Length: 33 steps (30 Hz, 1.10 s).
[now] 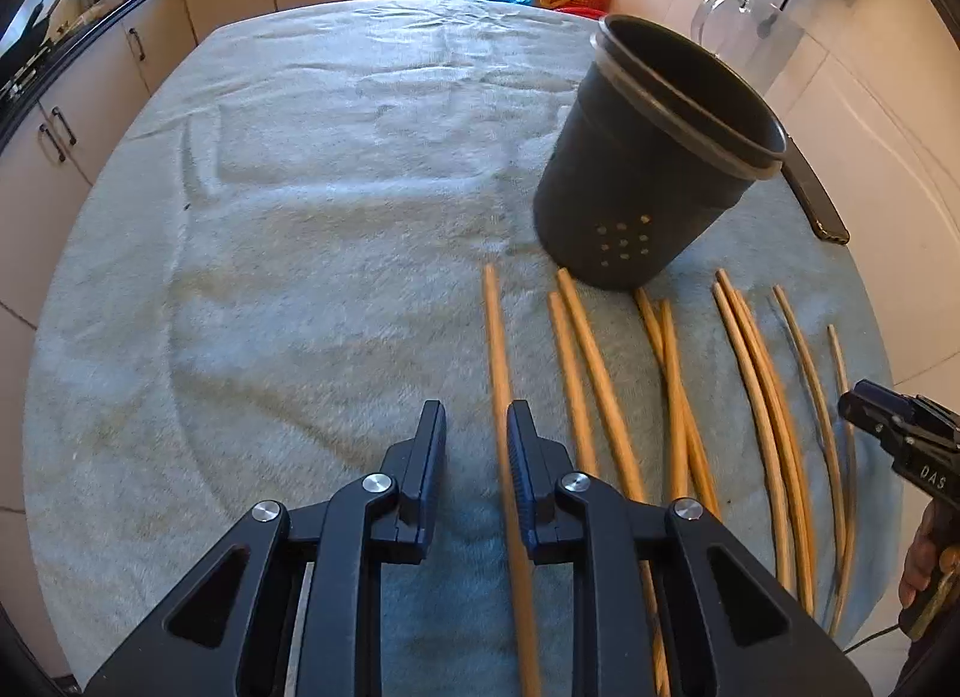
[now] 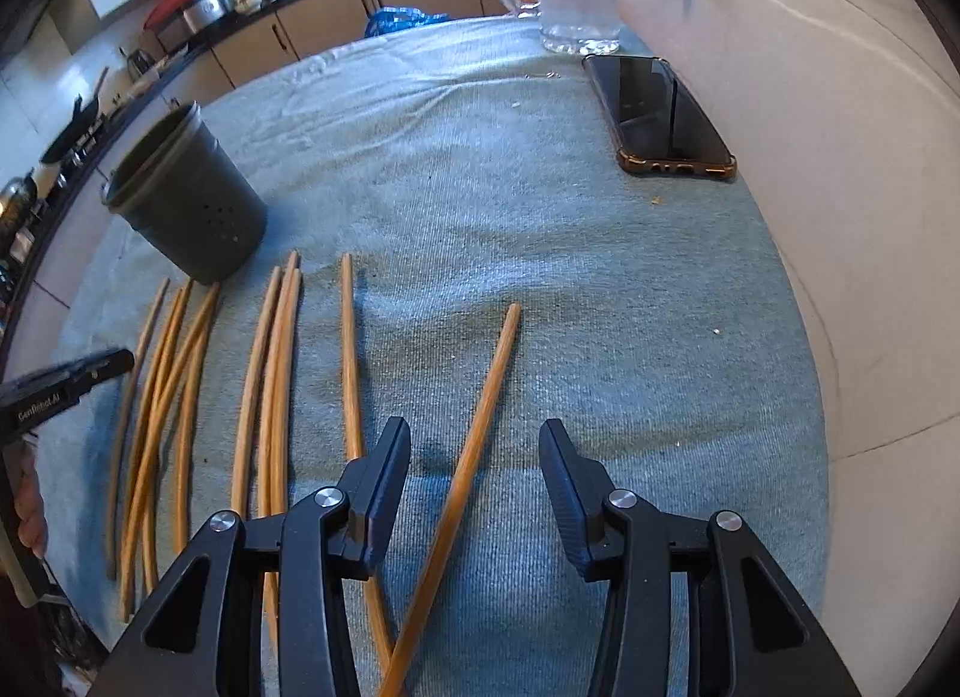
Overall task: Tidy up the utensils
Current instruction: 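Lower the left tool and pinch one wooden chopstick, then lift the chopstick upright and drop it into the grey holder with the left tool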
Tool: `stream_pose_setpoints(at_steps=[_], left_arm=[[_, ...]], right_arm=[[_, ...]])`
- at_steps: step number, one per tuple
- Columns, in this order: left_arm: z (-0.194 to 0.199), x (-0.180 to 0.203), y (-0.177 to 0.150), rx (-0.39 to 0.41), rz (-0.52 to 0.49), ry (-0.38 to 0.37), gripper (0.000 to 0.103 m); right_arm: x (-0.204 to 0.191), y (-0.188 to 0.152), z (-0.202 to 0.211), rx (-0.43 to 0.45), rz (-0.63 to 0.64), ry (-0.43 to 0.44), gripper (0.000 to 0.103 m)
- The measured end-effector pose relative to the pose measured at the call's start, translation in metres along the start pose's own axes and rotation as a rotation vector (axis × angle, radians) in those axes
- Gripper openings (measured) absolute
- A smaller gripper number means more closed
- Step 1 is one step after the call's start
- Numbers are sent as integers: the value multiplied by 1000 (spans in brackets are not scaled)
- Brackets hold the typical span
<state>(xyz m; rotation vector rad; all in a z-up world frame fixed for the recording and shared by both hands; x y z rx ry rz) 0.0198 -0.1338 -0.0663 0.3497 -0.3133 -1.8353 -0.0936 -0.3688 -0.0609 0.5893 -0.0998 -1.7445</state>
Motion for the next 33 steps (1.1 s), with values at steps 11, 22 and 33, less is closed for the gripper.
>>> stream_pose_setpoints(at_steps=[11,22,33], left_arm=[[-5,10,5,-6,-61,60,6],[72,-14,-4,193,20,3,6],[189,-25,-57,453,-6,-57,6]], right_arm=[[12,18,-18,-80,-5,-87,14],[-10,14,32,97,21,10,6],[-71,-8,131,333,133,143,6]])
Point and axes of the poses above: each gripper's, at about its wrist camera, not at the fingertips, and z roughly against the way its jaws point, x to its right, y to its top, the point moved 9 cm from there along -z, roughly the way its jaws point, and after that the axes turned 12 degrees about y, right-handed, at the moved point
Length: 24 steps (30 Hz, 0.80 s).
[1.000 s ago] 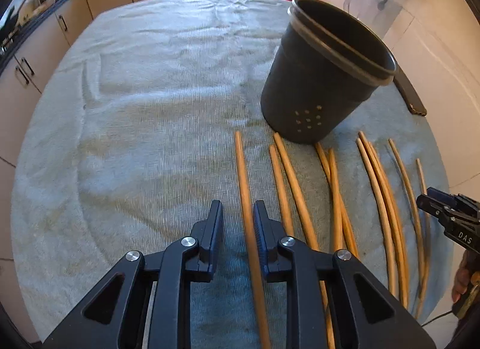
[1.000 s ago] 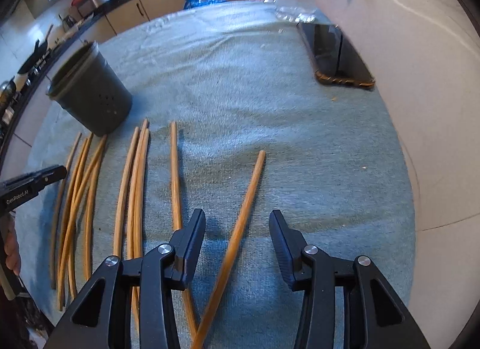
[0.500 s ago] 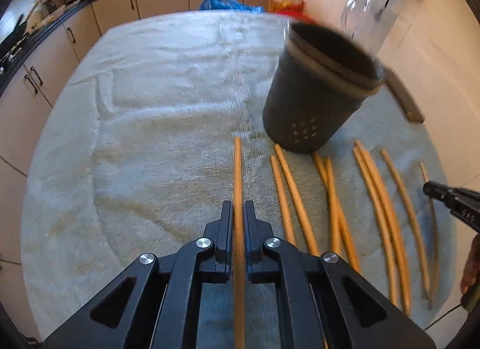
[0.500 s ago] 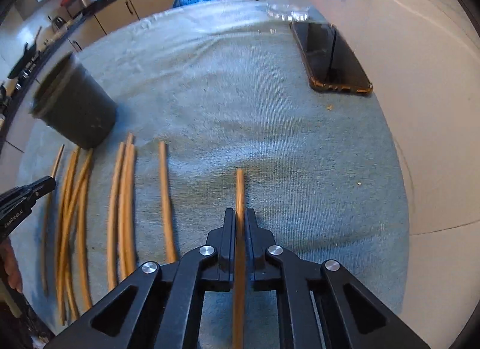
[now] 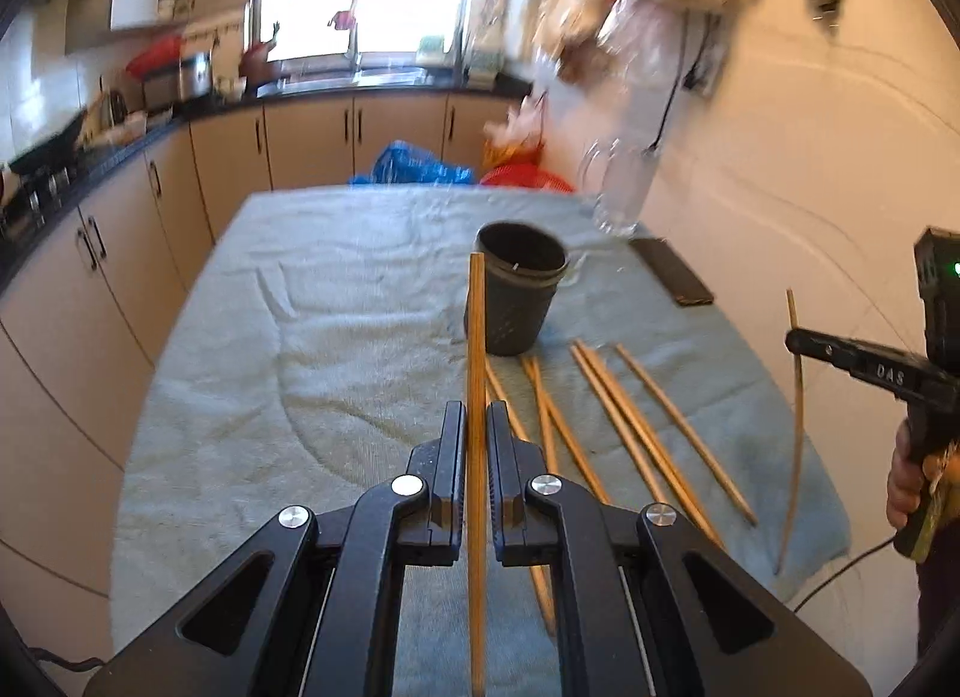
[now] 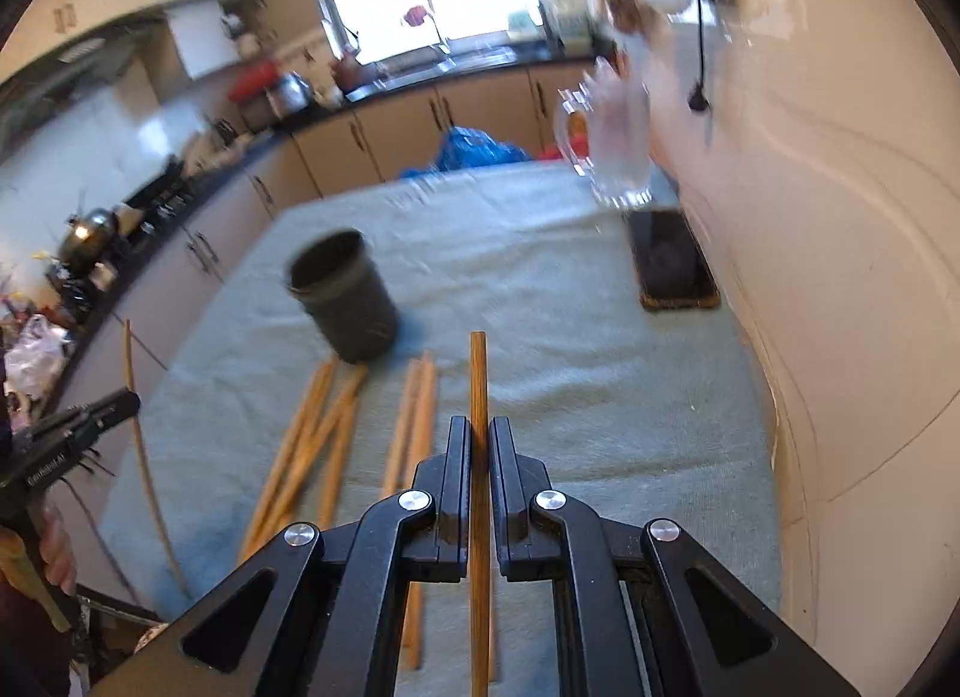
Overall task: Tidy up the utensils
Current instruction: 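Lift the chopstick upright and drop it into the grey holder with the left tool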
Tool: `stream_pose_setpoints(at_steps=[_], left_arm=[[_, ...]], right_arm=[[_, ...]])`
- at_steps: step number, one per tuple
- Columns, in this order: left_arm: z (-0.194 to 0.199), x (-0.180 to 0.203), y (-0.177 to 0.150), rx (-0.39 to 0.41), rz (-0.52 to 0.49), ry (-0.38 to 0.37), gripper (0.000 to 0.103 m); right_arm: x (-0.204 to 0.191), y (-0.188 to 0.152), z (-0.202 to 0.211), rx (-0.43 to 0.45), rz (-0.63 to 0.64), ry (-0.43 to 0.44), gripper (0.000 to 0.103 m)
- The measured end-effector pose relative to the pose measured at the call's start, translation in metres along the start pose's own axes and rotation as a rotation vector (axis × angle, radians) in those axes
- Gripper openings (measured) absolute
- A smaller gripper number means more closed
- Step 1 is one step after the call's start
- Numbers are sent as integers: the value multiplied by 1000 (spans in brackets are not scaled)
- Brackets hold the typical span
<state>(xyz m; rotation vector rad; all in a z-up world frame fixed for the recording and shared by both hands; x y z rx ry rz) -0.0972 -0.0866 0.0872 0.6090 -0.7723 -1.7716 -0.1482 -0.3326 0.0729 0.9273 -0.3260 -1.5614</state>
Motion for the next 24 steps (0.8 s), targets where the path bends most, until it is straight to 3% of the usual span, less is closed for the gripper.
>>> stream_pose_setpoints(at_steps=[4,11,24], left_arm=[[27,2,-2,67,0,-6,6],[56,-6,4,114,63,-33,6],[76,-1,63,219,85,-56,6]], right_arm=[[-27,-1,18,45,37,34,6],[-59,2,38,100,106,65,6],[-94,44,57,193,168,109,6]])
Point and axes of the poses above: each gripper's, at about its wrist camera, not at the fingertips, and z roughly against the way its jaws point, x to its right, y to its top, the point moved 9 cm from there along -z, roughly the way its jaws point, and after that the axes turned 12 degrees about y, right-handed, at the moved point
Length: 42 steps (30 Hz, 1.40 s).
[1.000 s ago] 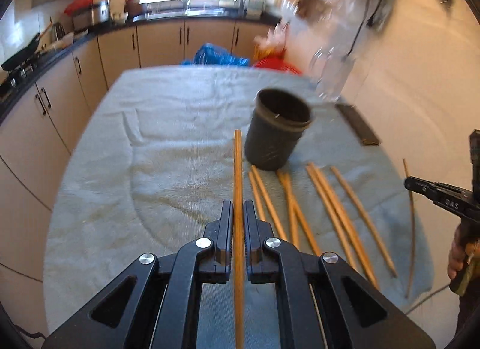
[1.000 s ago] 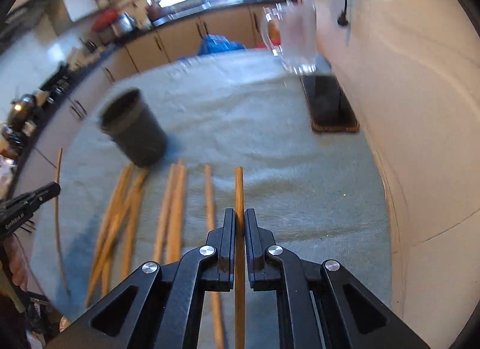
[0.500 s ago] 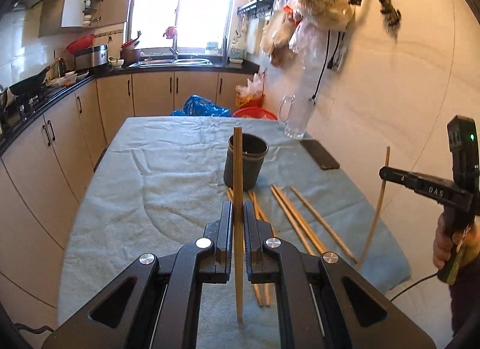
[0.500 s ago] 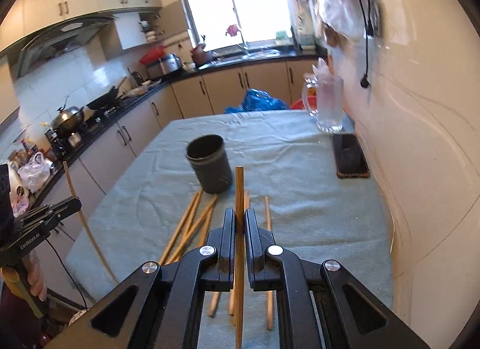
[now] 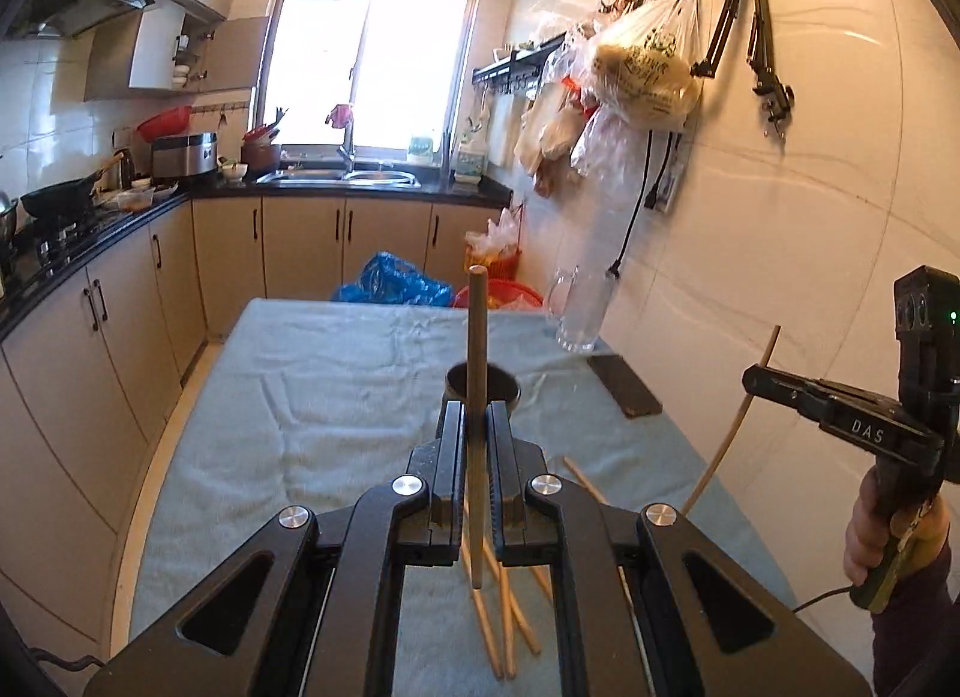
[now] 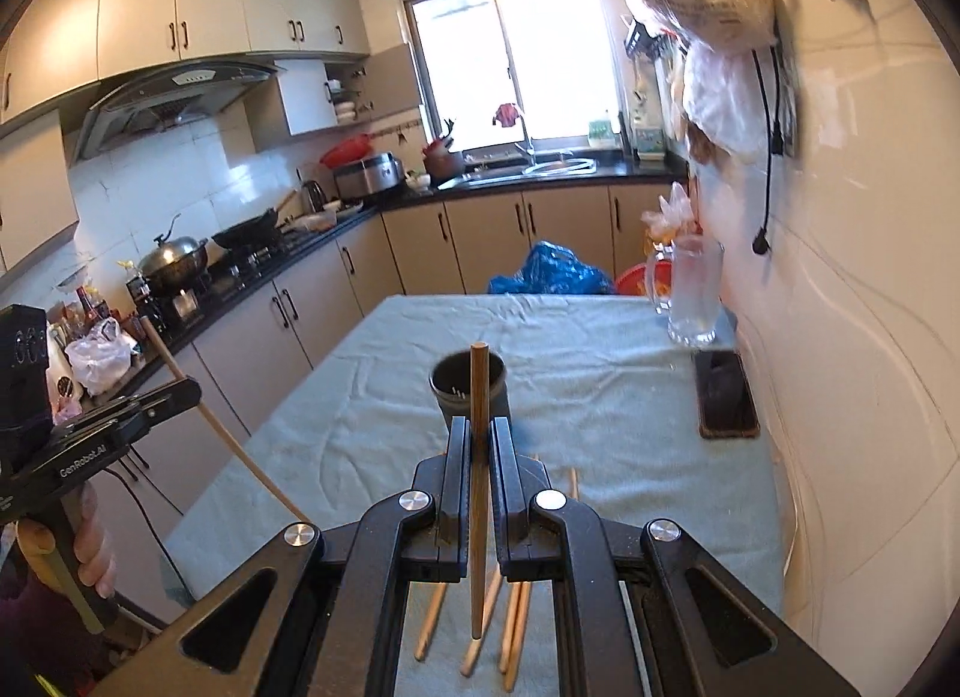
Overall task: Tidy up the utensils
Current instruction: 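Lift the chopstick upright and drop it into the grey holder with the left tool, then return the left tool to the chopsticks and pinch another one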
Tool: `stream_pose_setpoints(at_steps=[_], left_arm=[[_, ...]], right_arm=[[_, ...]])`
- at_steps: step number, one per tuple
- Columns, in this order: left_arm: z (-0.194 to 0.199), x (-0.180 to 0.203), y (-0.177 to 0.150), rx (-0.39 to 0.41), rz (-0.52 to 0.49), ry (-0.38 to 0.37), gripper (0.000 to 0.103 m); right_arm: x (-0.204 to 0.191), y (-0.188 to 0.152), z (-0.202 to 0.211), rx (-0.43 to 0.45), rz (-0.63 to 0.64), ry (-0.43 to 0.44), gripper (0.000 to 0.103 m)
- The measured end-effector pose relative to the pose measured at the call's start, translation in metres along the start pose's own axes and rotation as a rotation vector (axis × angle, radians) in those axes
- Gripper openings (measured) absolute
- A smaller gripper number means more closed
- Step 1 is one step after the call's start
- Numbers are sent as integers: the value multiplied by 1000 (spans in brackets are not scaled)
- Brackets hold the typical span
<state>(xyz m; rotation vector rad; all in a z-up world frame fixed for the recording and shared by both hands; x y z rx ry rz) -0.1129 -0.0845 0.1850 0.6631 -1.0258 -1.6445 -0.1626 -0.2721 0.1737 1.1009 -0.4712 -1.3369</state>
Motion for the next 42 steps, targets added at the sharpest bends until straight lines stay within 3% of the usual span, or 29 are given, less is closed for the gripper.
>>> stream_pose_setpoints(at_steps=[12,15,19,22,27,31,35,38,39,40,42], left_arm=[[-52,27,101,128,-15,51,6],[-76,35,119,131,-7,46,6],[-109,42,127,112,1,49,6],[-143,45,121,73,-4,67,6],[-201,38,87,-74,24,79,6],[-223,28,66,-140,56,86,6],[-224,21,59,-141,59,100,9],[-217,18,59,-135,72,95,30],[-211,16,61,-126,83,93,37],[-207,14,64,-118,90,90,41],[-194,12,66,-104,93,85,42]], right_arm=[[-15,99,-45,188,16,22,7],[-18,124,-60,242,43,-6,7],[-13,141,-87,248,56,-36,7],[-1,138,-115,213,53,-68,7],[29,114,-161,102,-26,-64,7],[59,92,-187,27,-77,-81,7],[80,75,-201,-14,-125,-92,7],[90,68,-204,-27,-166,-94,8],[91,67,-204,-32,-176,-87,12],[92,65,-203,-36,-181,-87,23],[90,66,-198,-28,-179,-93,40]])
Point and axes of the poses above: each gripper's, at about its wrist camera, not at the fingertips, and z roughly against the way its jaws point, x to its right, y to its top, the point moved 9 cm from there along -z, roughly the way its jaws point, and after that the axes turned 12 degrees about y, right-handed, at the moved point
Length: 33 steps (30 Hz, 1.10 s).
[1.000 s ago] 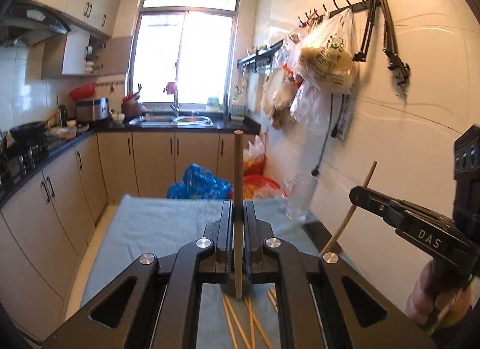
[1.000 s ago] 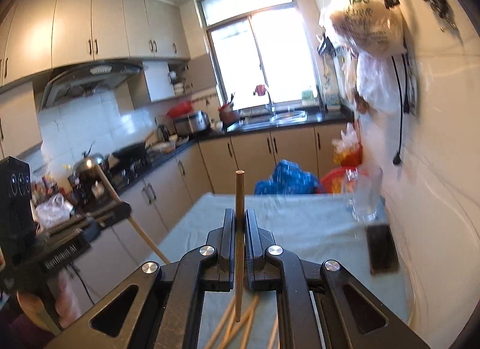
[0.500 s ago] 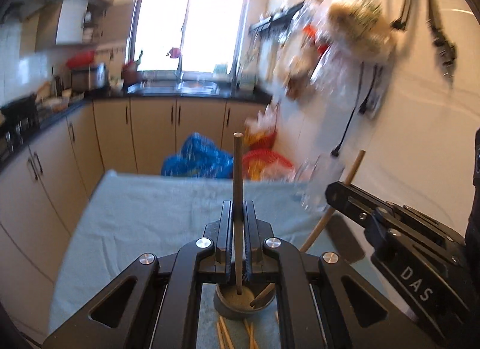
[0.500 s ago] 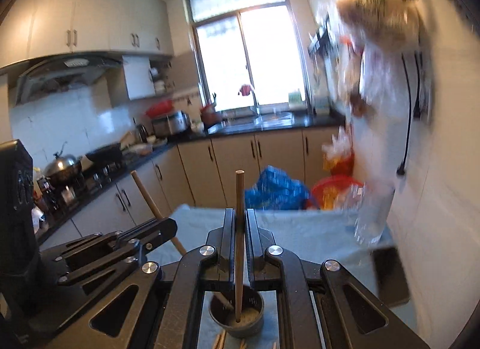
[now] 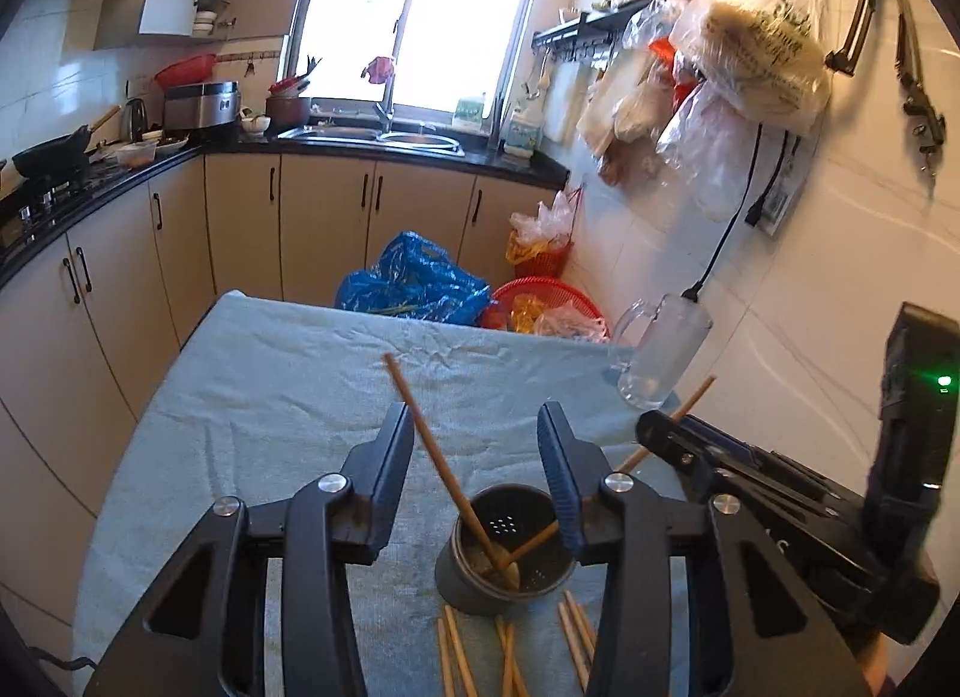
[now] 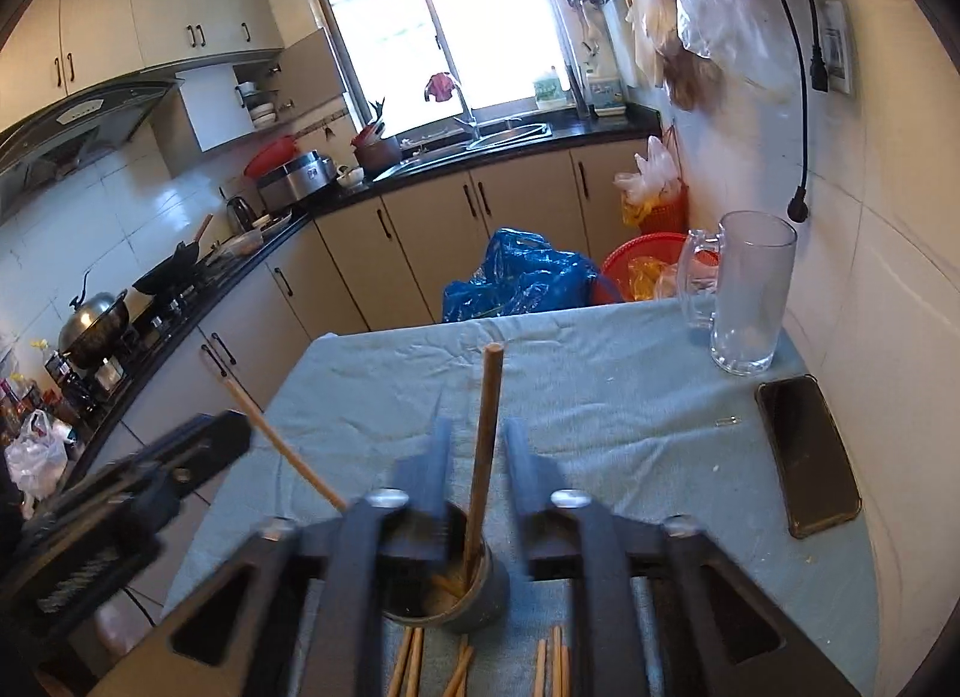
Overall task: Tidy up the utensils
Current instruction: 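Return the left tool to the chopsticks and pinch another one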
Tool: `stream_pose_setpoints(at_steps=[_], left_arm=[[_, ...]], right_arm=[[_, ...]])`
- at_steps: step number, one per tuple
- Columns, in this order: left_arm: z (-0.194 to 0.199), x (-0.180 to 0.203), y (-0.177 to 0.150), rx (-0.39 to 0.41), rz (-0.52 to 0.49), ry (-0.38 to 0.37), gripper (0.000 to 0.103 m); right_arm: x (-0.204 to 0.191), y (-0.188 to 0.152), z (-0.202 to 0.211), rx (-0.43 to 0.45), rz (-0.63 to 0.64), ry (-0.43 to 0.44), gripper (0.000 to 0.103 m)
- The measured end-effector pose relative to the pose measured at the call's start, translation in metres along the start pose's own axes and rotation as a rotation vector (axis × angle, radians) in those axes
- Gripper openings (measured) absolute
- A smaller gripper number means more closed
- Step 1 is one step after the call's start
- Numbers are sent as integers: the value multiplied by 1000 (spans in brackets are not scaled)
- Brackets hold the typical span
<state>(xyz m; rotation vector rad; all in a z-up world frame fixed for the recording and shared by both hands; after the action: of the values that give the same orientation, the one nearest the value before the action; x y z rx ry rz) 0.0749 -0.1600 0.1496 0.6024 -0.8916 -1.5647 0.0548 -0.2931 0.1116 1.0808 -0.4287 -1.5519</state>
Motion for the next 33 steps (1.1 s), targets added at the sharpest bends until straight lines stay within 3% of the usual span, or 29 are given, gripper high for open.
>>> stream_pose_setpoints(at_steps=[8,14,19,23,25,28,33], left_arm=[[54,-27,-5,47,35,7,51],[91,-51,-34,60,26,27,59],[77,-56,-90,-45,-29,32,60],[40,-45,-147,-202,-69,-3,59],[23,-37,-169,-262,-98,-9,42],[0,-23,-199,-358,-140,-29,28],[-20,-9,-229,-410,-200,-20,25]], right_arm=[[-9,2,45,22,27,-10,44],[-8,-16,92,-21,85,-42,58],[24,-71,110,-189,112,-101,62],[66,-134,97,-356,61,-128,62],[81,-158,87,-403,-1,-101,50],[96,-189,74,-449,-60,-81,45],[93,-211,54,-480,-69,-68,42]])
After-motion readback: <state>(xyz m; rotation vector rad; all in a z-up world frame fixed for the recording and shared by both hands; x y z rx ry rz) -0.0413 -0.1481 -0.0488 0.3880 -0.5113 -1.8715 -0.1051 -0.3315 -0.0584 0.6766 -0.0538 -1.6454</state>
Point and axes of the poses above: each gripper's, at about its wrist camera, not at the fingertips, and z roughly against the way its jaws point, x to its right, y to its top, the point moved 9 cm from there along -z, roughly the way its jaws point, and after that the axes turned 12 degrees about y, right-handed, at the moved point
